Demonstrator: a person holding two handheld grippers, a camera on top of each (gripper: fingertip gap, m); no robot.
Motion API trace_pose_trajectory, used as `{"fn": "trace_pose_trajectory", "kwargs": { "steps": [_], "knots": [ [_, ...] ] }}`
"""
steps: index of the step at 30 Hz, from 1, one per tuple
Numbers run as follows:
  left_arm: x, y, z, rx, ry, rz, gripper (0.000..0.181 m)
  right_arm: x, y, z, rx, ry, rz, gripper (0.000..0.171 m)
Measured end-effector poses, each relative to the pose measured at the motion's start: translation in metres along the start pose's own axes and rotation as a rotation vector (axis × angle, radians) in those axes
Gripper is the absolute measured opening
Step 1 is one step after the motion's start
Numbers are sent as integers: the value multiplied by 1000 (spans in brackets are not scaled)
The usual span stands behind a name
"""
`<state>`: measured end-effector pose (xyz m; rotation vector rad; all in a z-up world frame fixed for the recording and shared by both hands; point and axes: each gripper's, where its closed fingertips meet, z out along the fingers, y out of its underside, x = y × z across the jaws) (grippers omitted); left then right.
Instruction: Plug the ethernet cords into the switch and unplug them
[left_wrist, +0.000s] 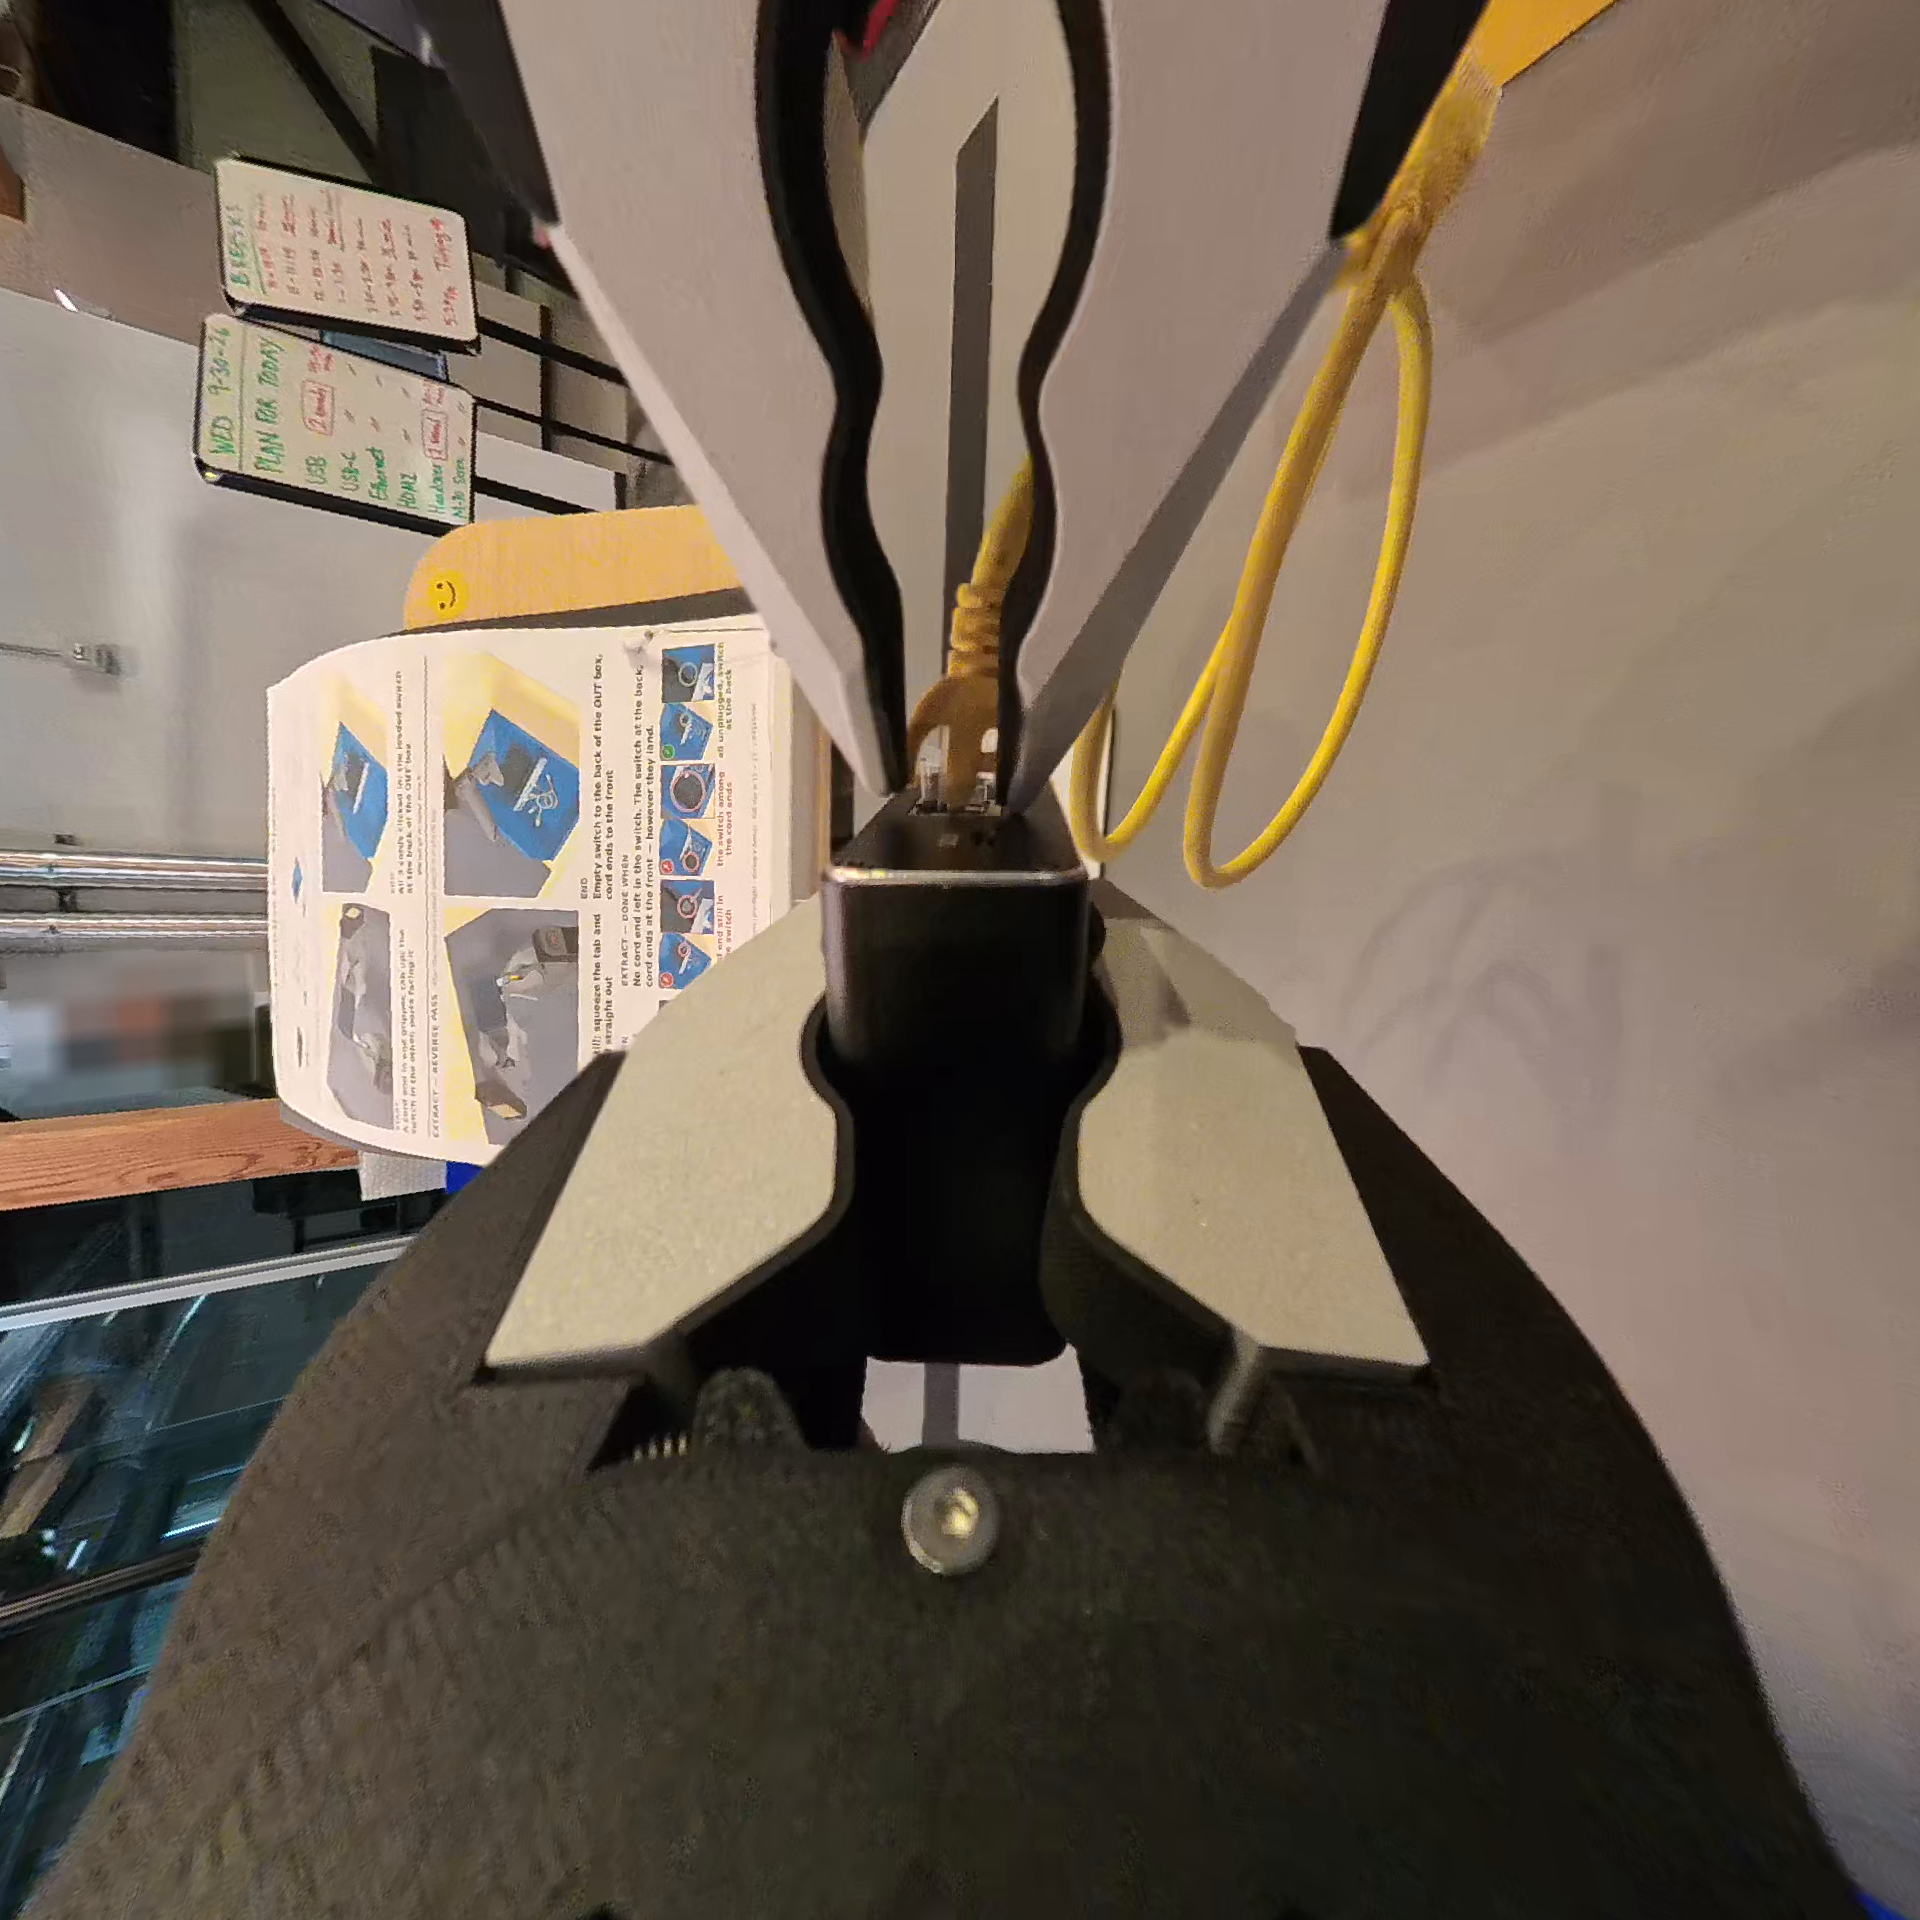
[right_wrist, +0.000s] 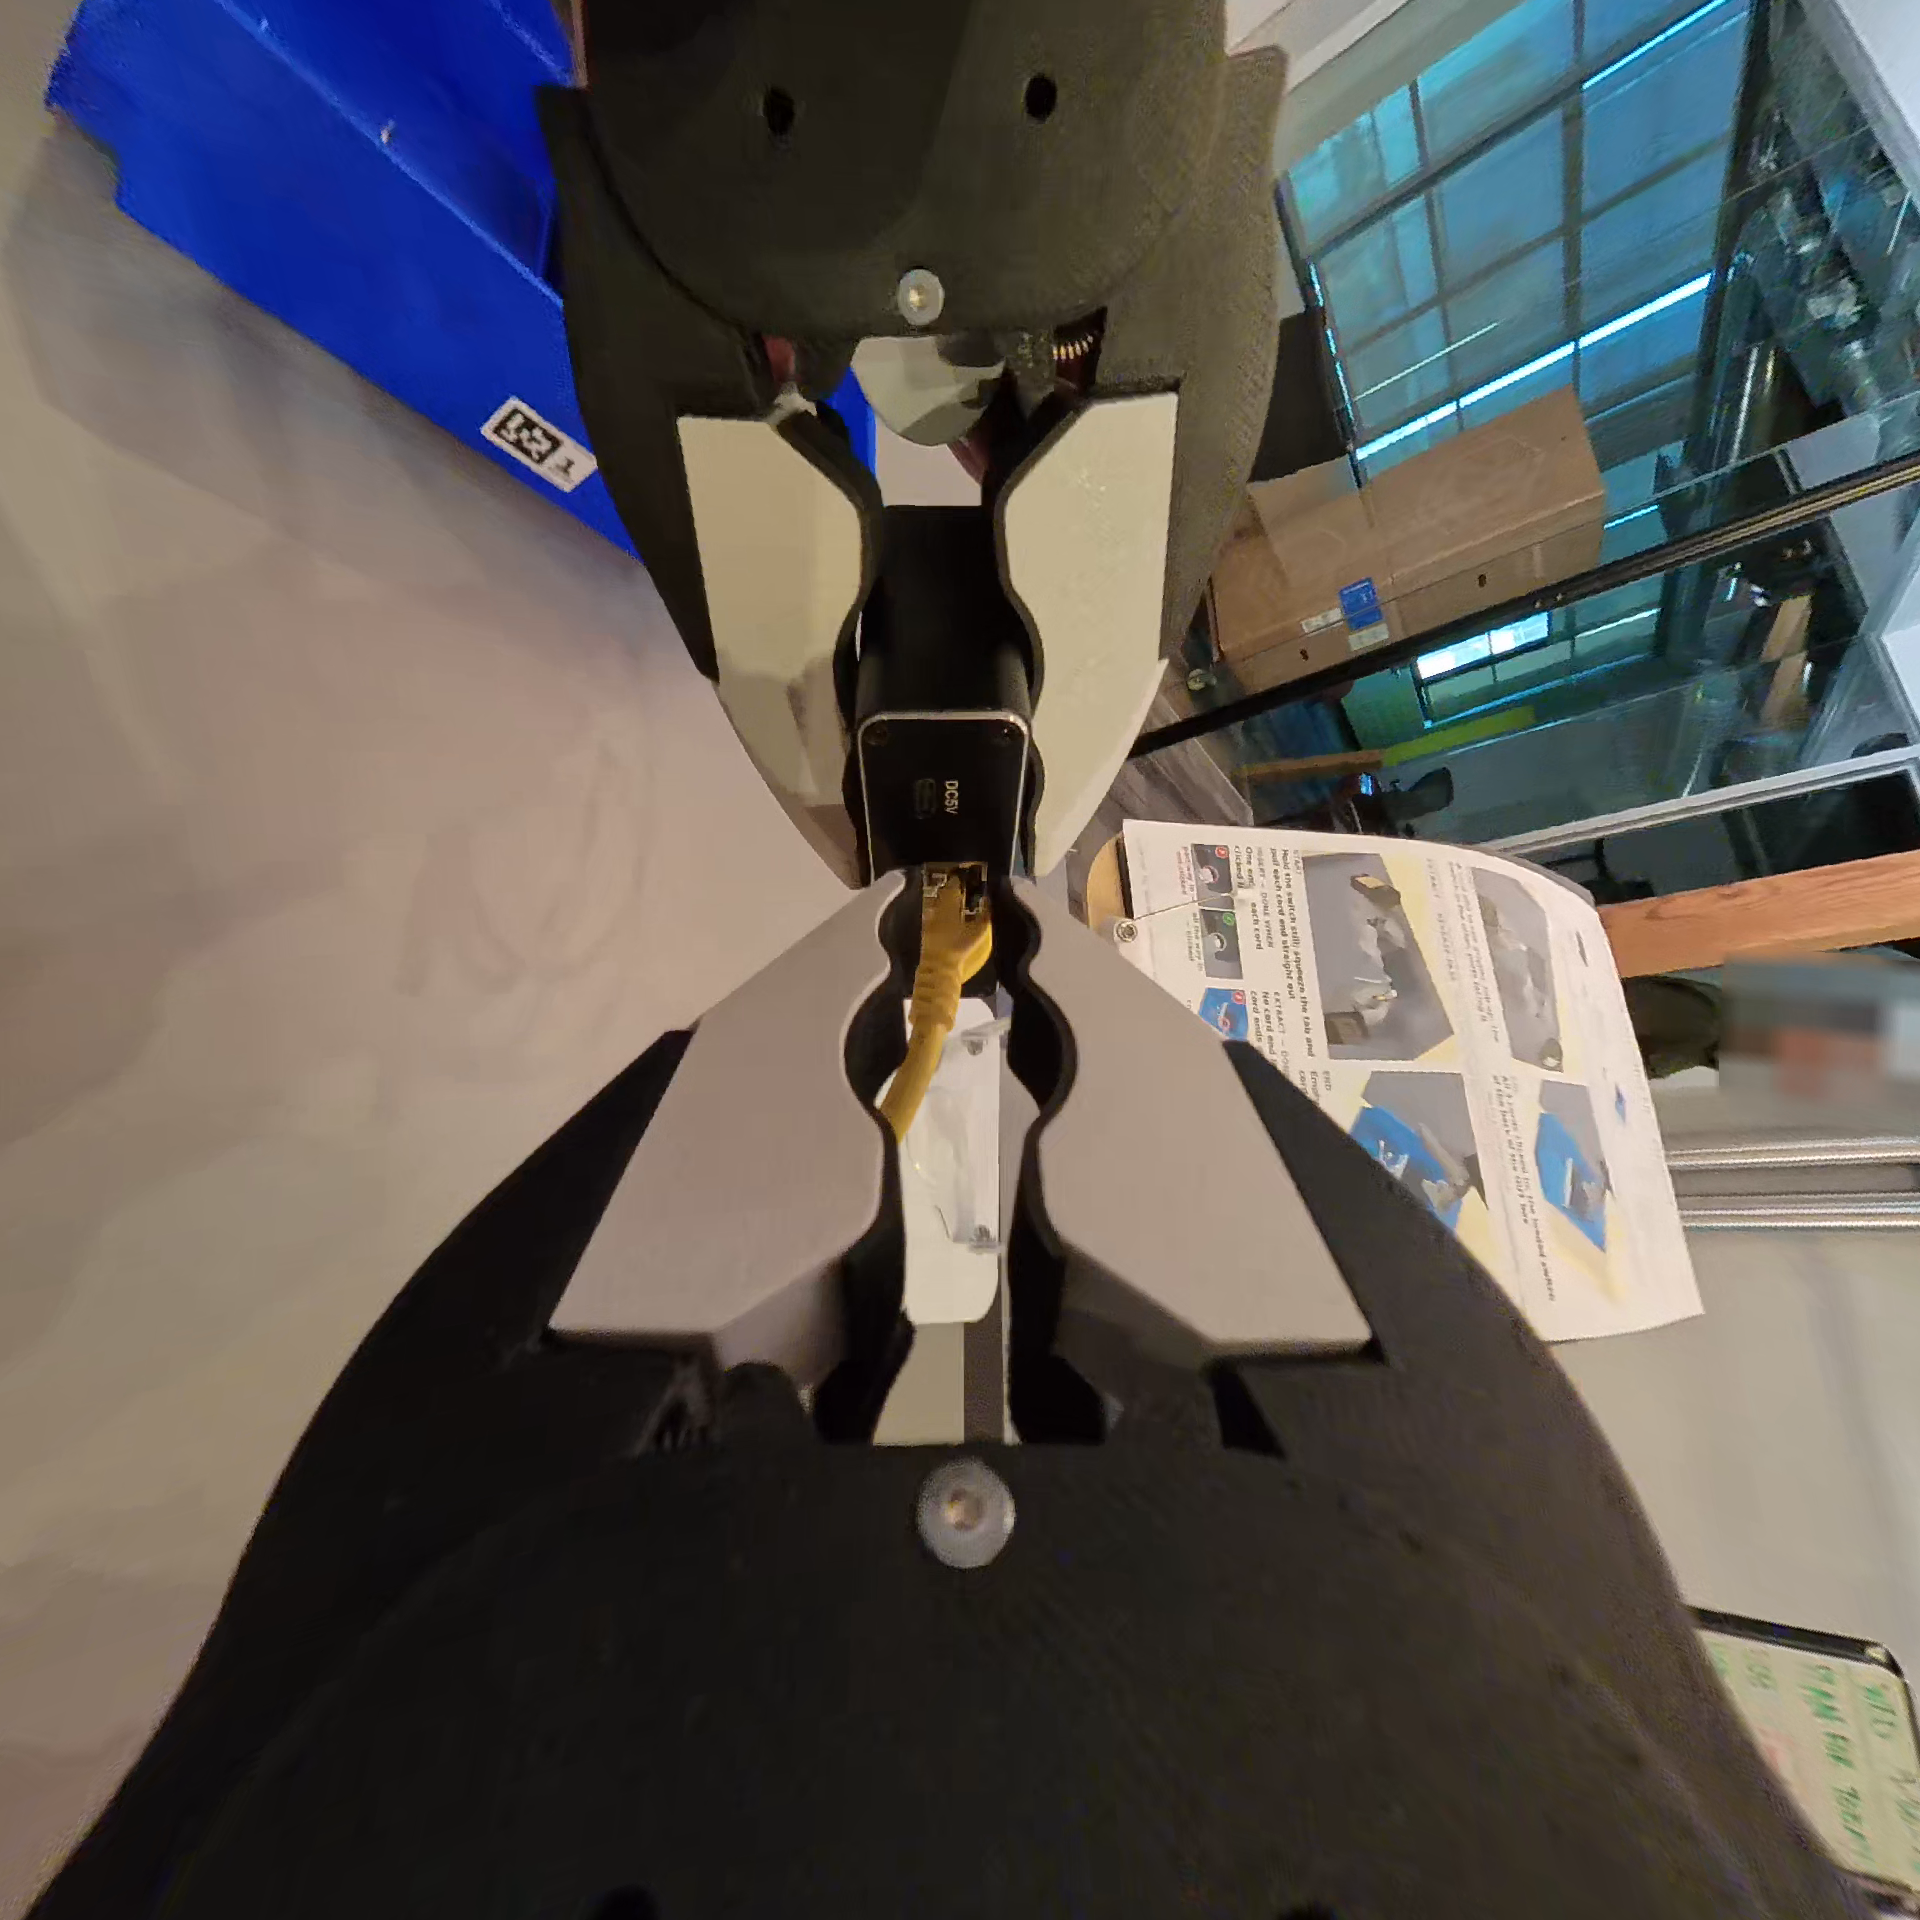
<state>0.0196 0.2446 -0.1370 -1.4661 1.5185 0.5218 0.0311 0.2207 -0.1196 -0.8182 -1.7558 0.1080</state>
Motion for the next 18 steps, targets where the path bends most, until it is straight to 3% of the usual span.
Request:
{"fn": "trace_pose_trajectory", "kwargs": {
  "steps": [18],
  "knots": [
    [-5, -8, -1, 7, -10, 20, 37, 6, 1, -10, -24, 22, 1, 12]
  ]
}}
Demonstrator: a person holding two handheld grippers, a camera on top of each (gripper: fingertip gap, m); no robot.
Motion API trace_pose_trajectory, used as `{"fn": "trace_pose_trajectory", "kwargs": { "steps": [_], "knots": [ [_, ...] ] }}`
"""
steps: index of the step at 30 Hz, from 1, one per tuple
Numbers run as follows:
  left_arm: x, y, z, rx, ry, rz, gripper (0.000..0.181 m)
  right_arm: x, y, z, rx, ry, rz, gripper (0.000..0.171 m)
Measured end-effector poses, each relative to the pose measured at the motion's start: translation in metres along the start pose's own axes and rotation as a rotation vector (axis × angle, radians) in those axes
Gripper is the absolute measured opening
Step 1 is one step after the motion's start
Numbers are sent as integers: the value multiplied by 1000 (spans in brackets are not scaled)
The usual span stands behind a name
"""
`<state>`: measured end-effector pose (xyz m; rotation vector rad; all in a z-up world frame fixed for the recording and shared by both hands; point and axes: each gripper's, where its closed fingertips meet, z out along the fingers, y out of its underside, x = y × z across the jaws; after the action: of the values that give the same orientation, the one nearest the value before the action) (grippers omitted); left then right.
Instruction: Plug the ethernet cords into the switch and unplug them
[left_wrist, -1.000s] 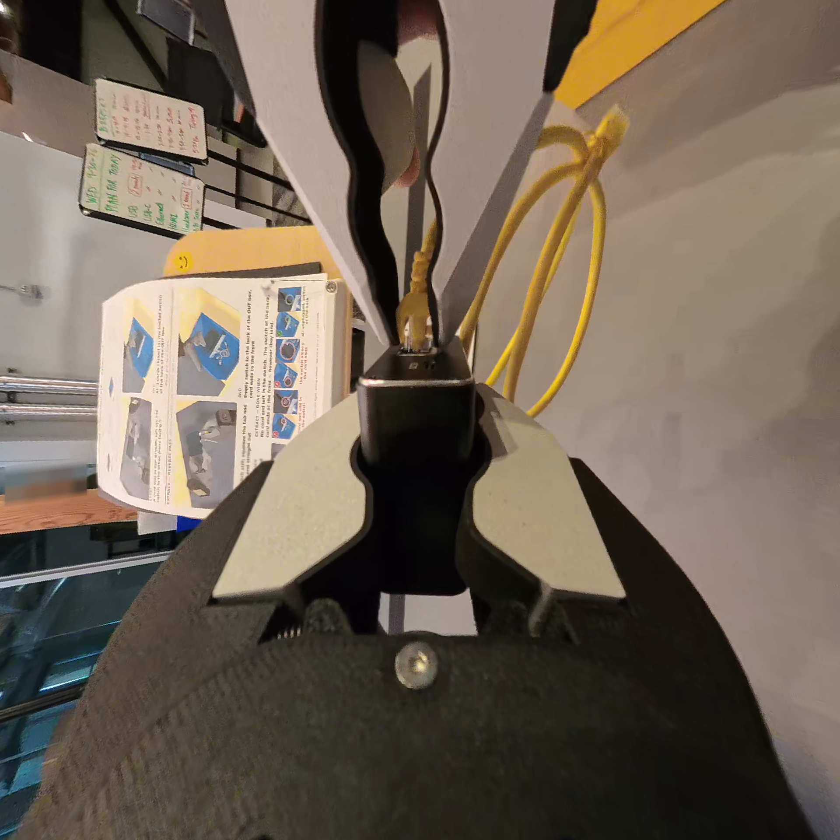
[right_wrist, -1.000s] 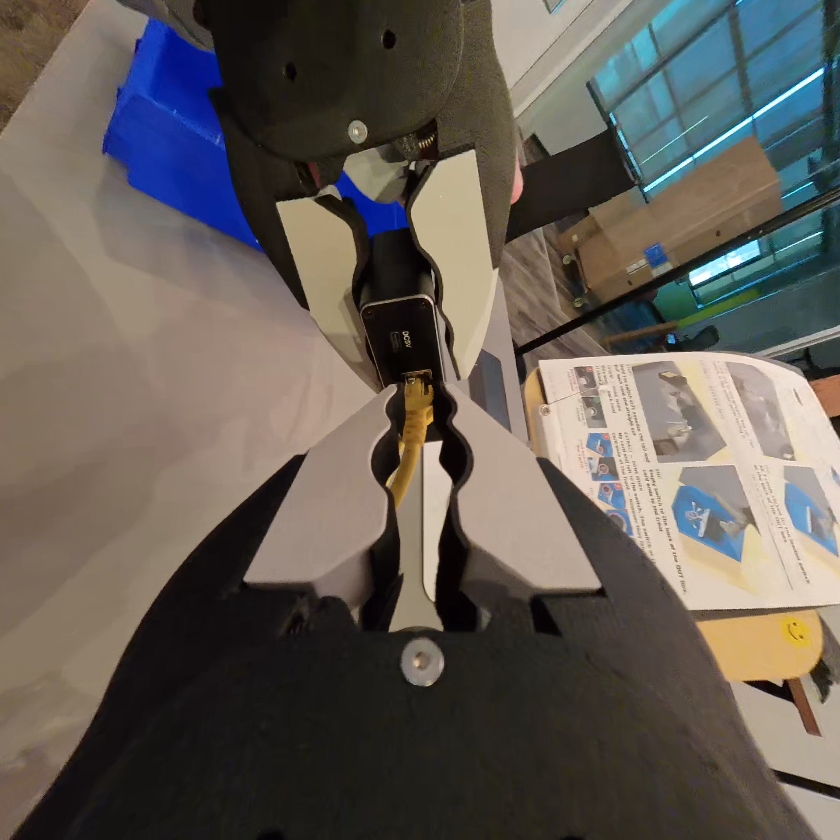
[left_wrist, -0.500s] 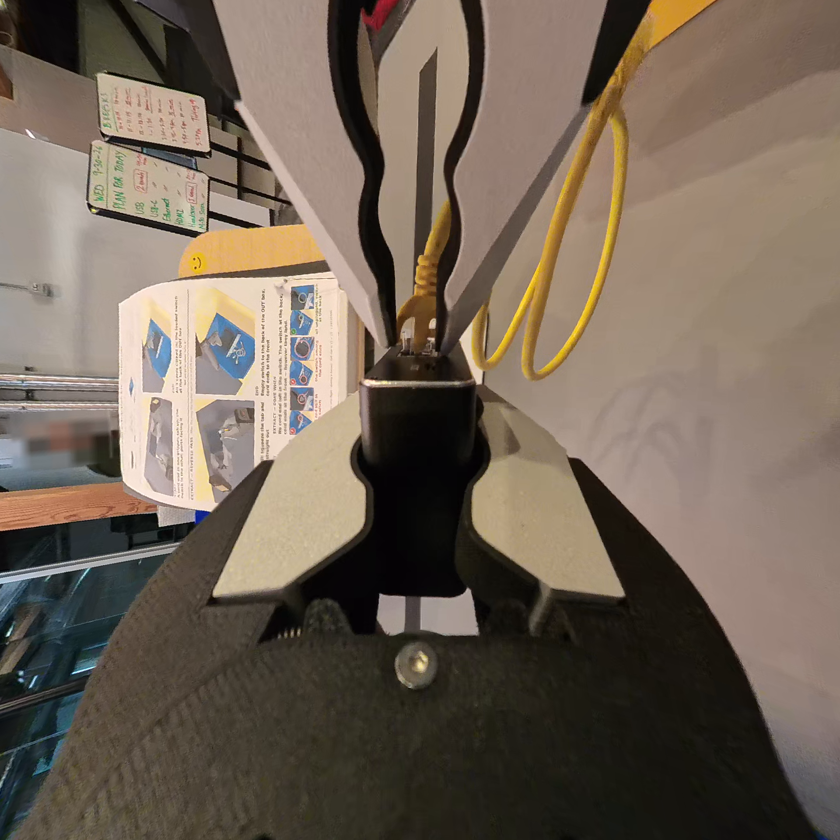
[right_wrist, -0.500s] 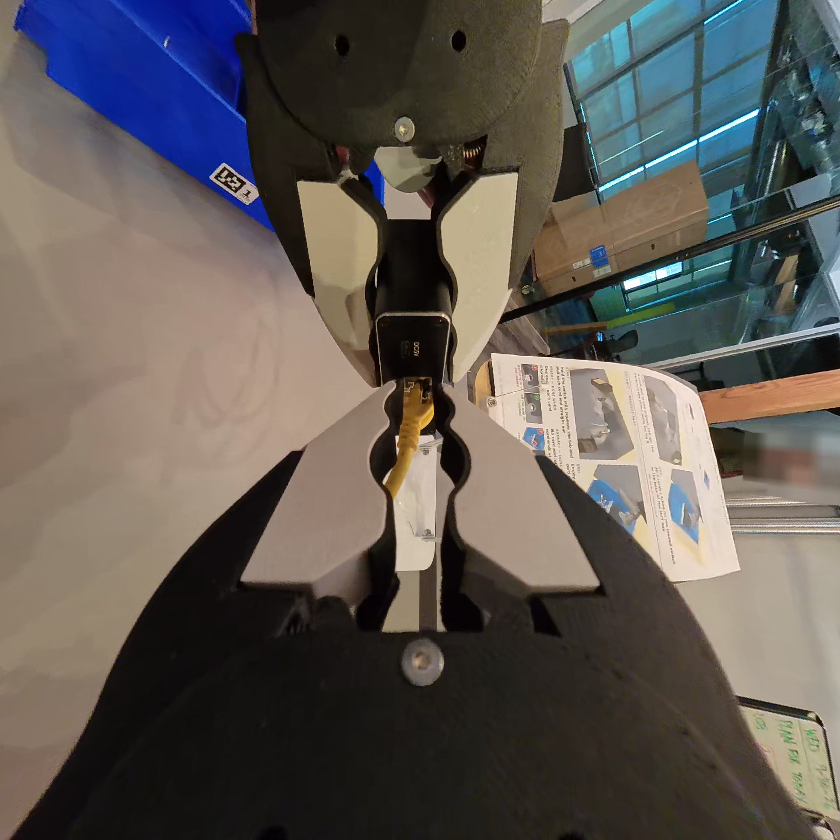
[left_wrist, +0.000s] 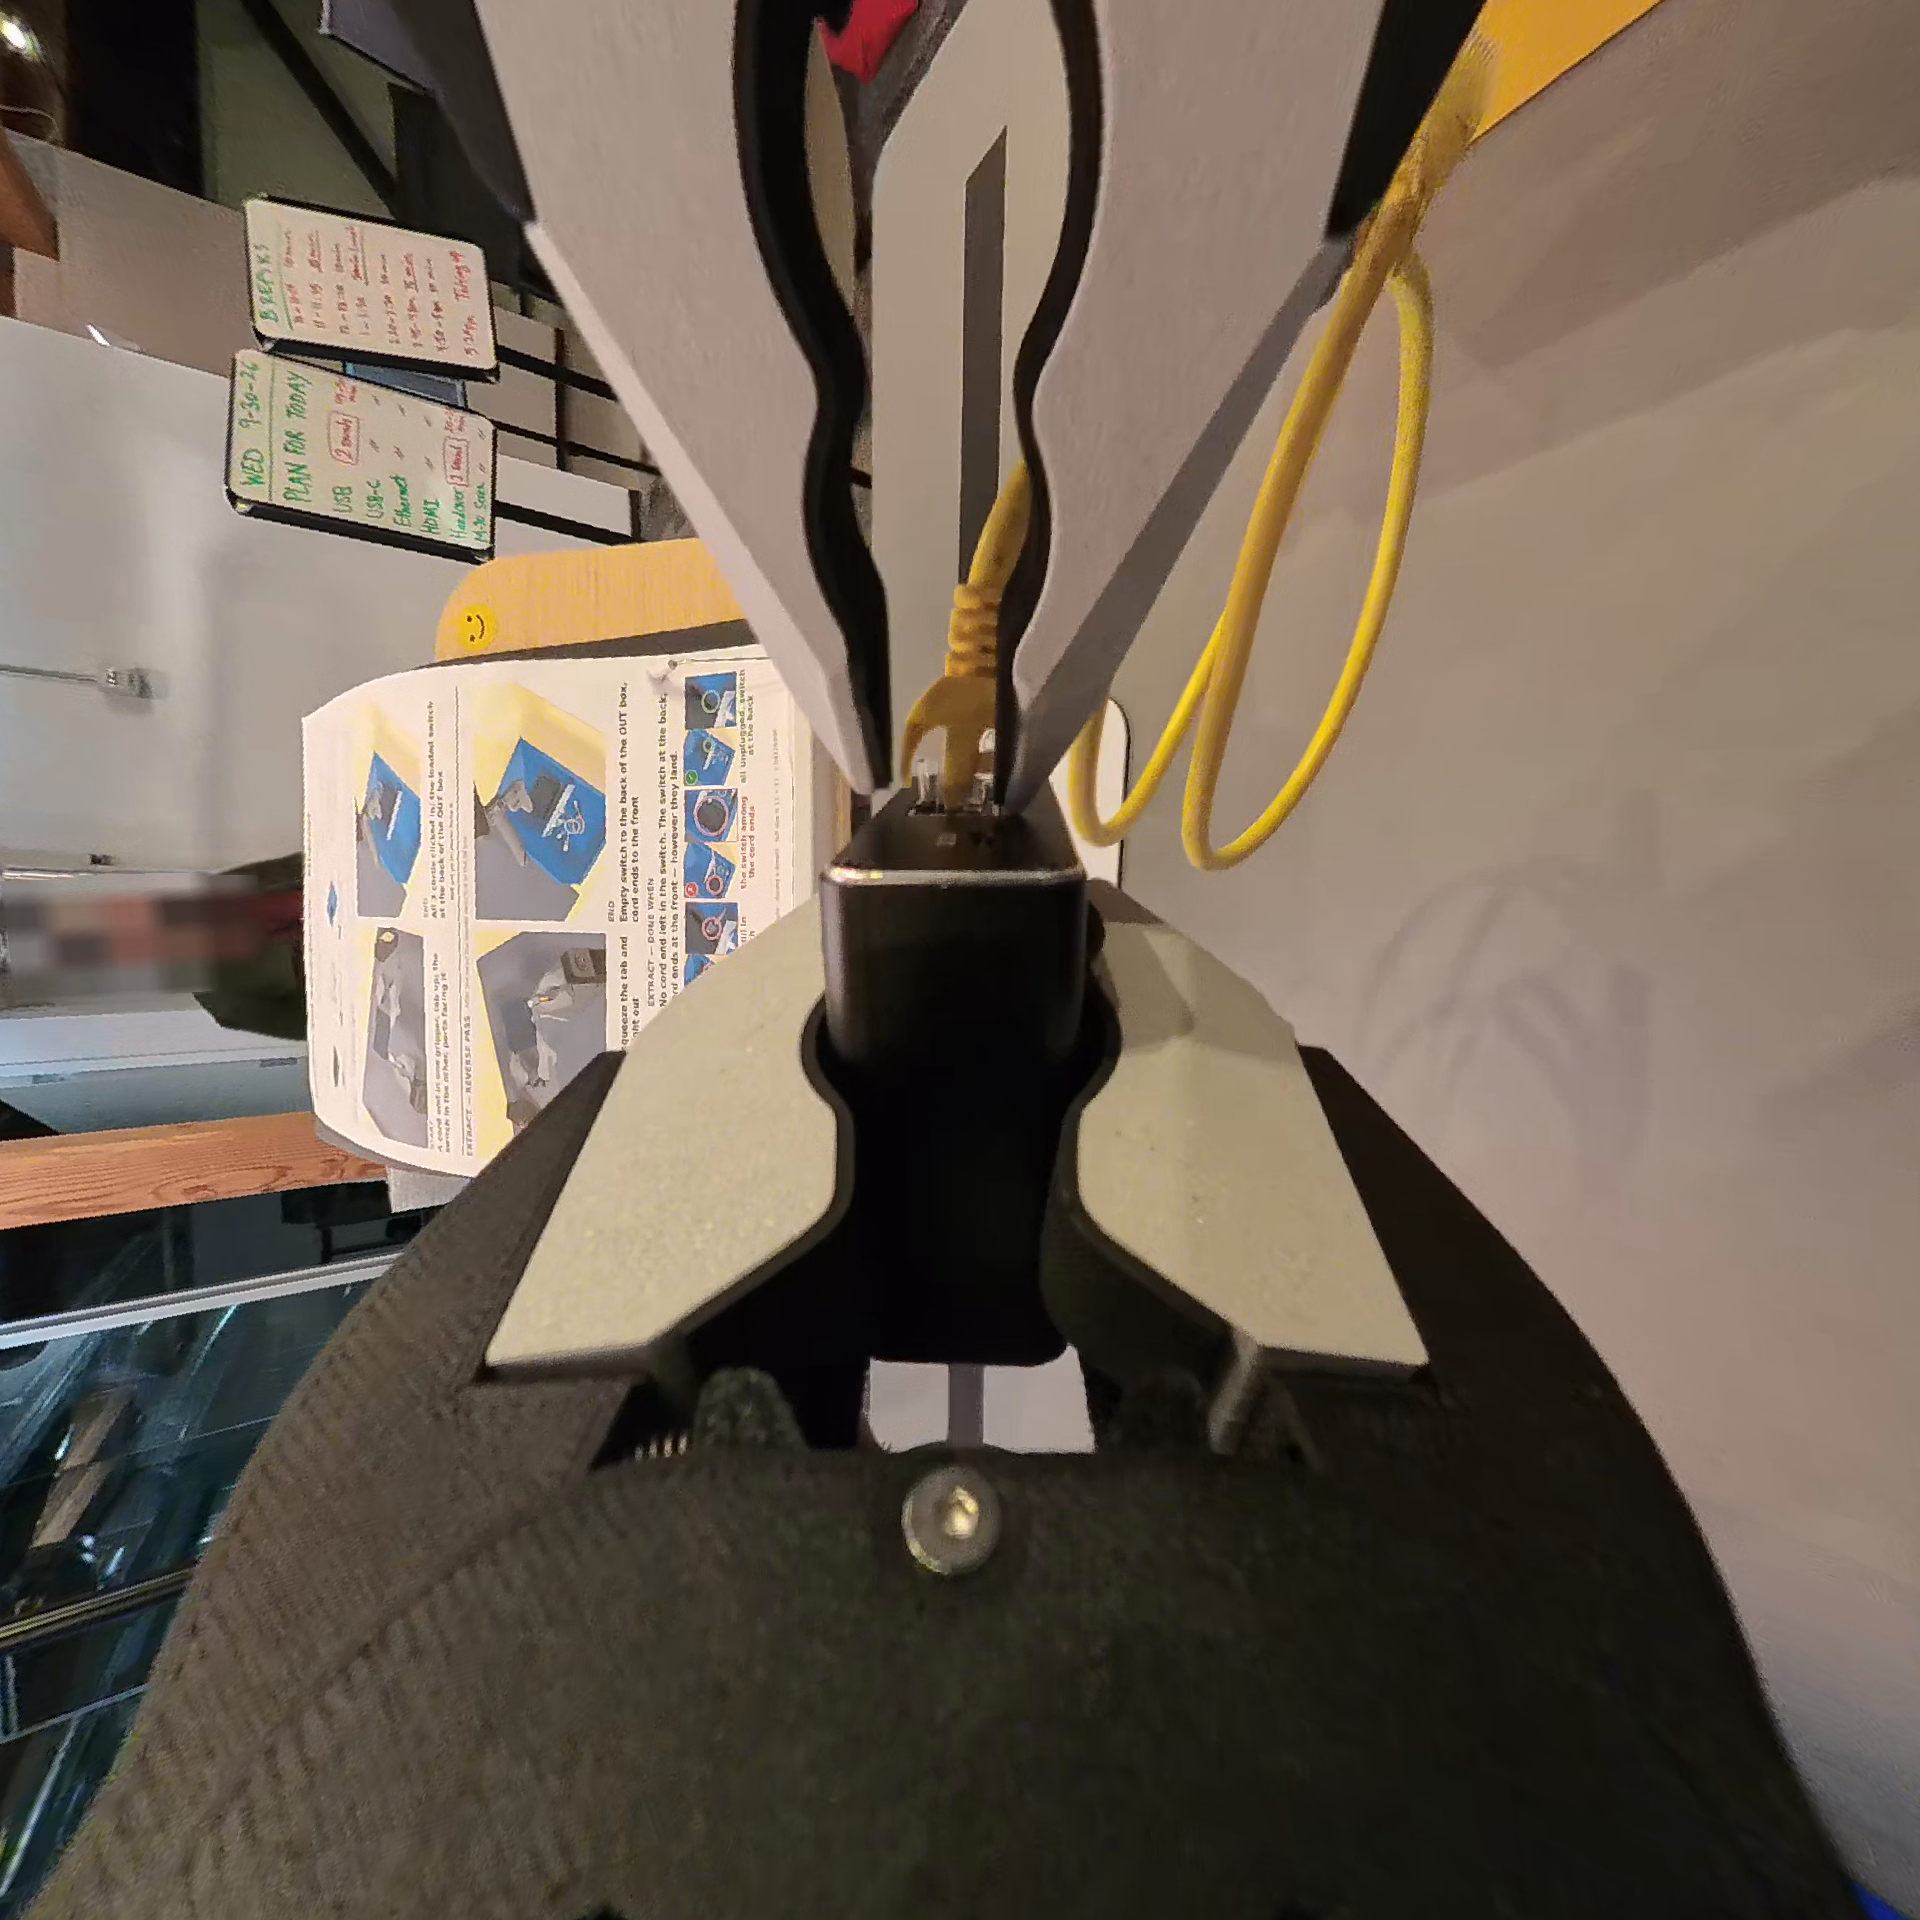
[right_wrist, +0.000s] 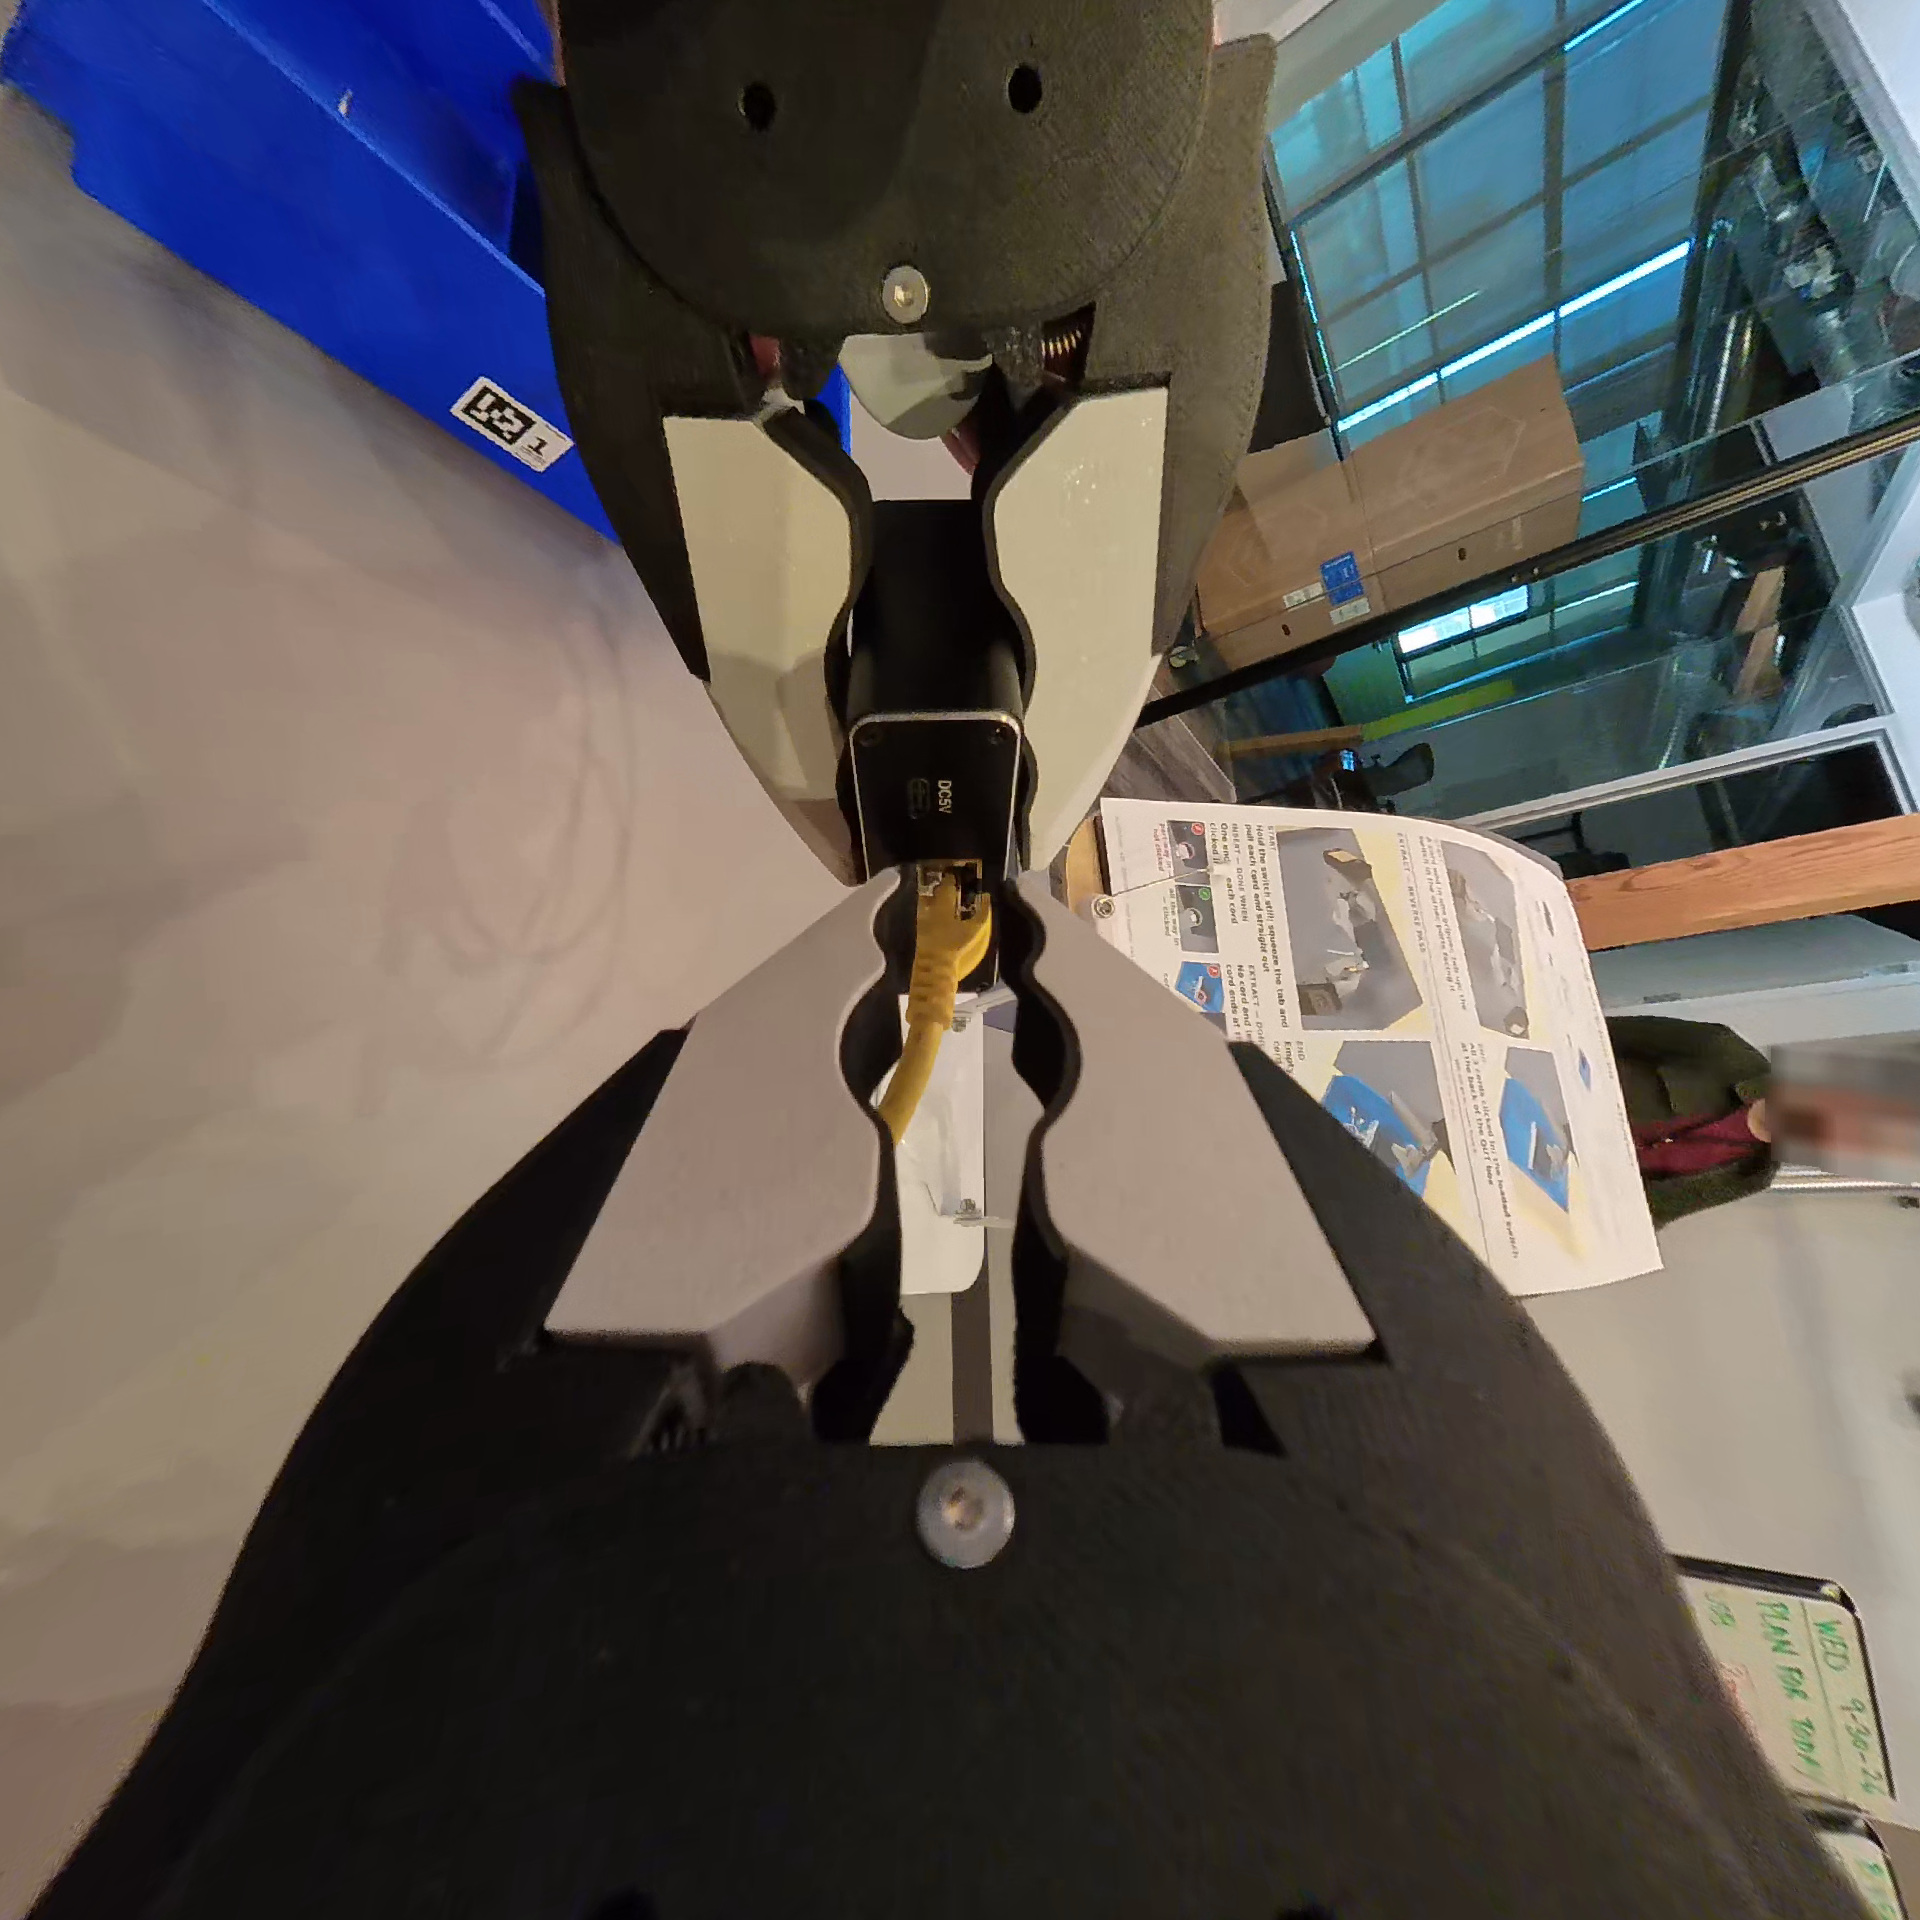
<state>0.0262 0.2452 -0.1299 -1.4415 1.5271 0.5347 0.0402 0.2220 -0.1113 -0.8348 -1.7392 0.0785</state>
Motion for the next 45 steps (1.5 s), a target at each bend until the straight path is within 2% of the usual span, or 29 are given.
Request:
{"fn": "trace_pose_trajectory", "kwargs": {
  "steps": [15, 23, 30, 36, 41, 45],
  "knots": [
    [-1, -6, -1, 8, -7, 23, 37, -1, 5, -6, -40, -12, -55, 9],
    [9, -3, 6, -10, 7, 56, 36, -15, 14, -2, -114, -139, -142, 8],
    [11, -3, 8, 45, 37, -52, 37, -13, 12, -4, -76, -145, -85, 8],
    [18, -4, 11, 59, 35, -96, 37, -17, 15, -6, -125, -115, -78, 7],
    [25, -5, 14, -4, 16, 2, 37, -27, 20, -9, -149, -185, -70, 8],
    [29, -10, 11, 5, 22, 70, 37, -33, 16, -15, -45, -277, 40, 8]
  ]
}}
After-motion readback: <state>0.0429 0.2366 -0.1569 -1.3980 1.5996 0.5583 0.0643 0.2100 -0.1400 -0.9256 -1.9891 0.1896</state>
